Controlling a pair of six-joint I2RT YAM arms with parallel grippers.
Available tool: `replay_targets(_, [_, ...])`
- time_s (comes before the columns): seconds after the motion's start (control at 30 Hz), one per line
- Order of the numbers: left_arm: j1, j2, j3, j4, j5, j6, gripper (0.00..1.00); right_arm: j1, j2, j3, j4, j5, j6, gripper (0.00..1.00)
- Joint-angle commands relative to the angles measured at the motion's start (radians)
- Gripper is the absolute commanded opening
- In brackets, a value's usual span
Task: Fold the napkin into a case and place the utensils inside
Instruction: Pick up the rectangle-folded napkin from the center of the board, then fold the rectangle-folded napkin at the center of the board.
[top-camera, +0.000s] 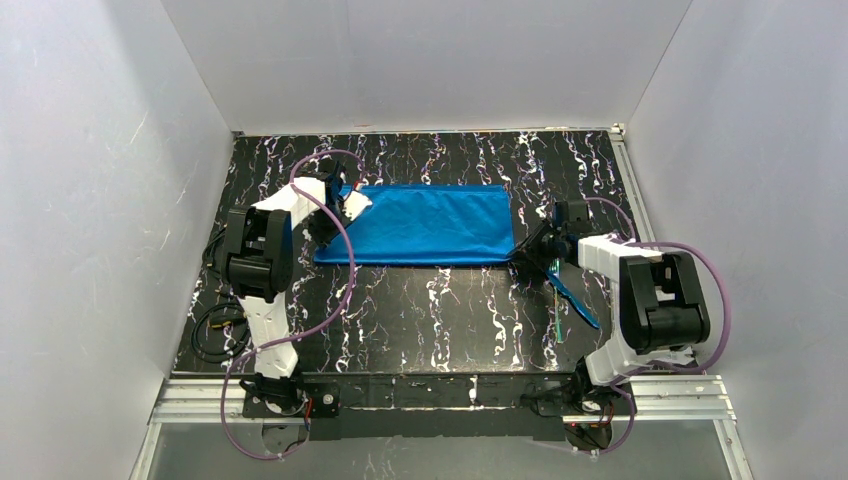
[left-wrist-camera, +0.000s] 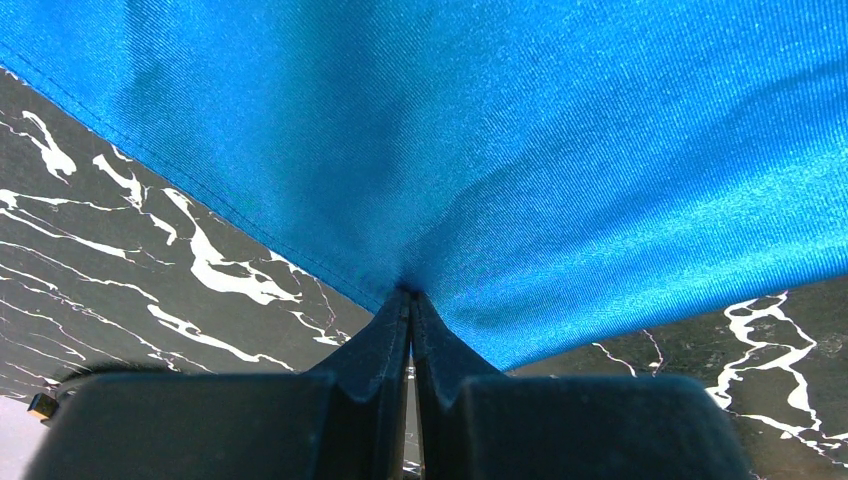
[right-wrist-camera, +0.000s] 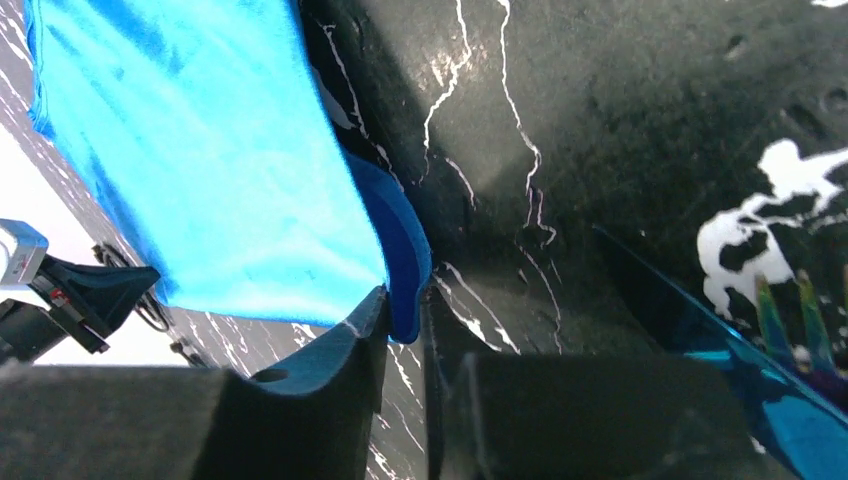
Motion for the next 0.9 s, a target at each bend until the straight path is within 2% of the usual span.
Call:
replay_targets(0.0, [-0.002, 0.024, -0.015, 0.008, 0.006, 0.005, 0.02, 0.001, -0.073, 0.004, -0.084, 0.064, -0.04, 0.2])
replay_targets(0.2, [-0.002, 0.025, -0.008, -0.001, 0.015, -0.001, 0.02, 0.002, -0.08, 0.036, -0.092, 0.067, -0.05, 0.01])
replay_targets(0.47, [-0.002, 0.014, 0.005, -0.037, 0.057, -0.024, 0.03, 0.047, -0.082, 0.141, -0.123, 0.074, -0.112, 0.01])
replay_targets(0.6, [-0.002, 0.0, 0.04, -0.087, 0.125, -0.055, 0.03, 0.151, -0.049, 0.299, -0.172, 0.092, -0.202, 0.01])
replay_targets(0.87, [-0.001, -0.049, 0.07, -0.146, 0.226, -0.109, 0.03, 0.408, 0.125, 0.585, -0.267, 0.138, -0.318, 0.01])
